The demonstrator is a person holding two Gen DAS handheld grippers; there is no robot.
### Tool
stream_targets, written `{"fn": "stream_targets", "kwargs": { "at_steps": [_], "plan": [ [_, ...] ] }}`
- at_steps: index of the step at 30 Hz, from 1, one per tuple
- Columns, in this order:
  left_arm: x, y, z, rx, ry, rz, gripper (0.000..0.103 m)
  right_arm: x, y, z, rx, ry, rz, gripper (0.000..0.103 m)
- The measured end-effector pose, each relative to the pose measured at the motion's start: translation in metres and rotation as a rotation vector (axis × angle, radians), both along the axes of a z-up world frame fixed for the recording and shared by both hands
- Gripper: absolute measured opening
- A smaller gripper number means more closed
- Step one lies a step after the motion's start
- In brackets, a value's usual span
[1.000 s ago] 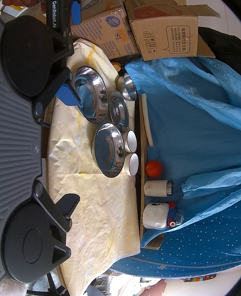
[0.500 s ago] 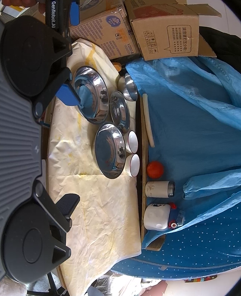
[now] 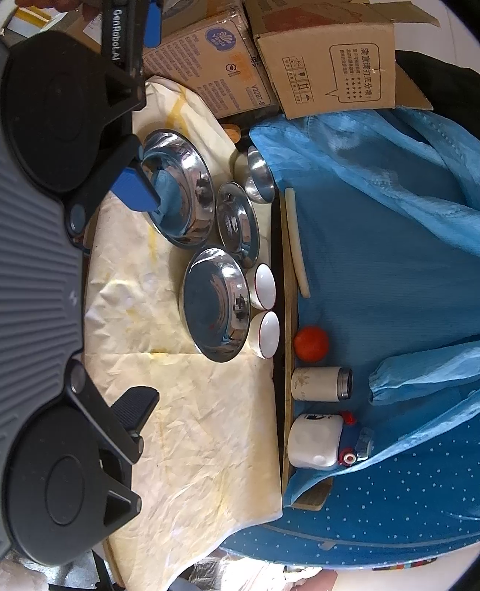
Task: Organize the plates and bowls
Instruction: 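Move both tools to a large steel plate and close them on its rim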
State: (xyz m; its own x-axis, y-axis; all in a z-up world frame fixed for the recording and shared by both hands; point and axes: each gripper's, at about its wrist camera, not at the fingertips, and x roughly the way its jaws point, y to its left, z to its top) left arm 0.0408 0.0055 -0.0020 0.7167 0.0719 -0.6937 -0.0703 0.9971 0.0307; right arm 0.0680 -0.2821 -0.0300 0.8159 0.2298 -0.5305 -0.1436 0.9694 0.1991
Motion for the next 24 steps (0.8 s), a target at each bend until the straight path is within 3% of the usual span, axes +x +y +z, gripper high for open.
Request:
{"fn": "stream_targets", "kwargs": {
  "at_steps": [8,14,24],
  "plan": [
    [0.035,-0.010,0.003,0.017,0.051,0.057,0.102,0.040,-0.011,-0.002,0.000,0.003,0.071,0.103],
    [0.071,-0.022,0.008,-0.009,0.057,0.128,0.102,0.092,-0.027,0.002,-0.007,-0.014,0.150,0.103],
    [0.124,-0.034,0.001,-0.010,0.111,0.265,0.102,0.168,-0.048,-0.003,-0.015,-0.003,0.337,0.103]
  ]
}}
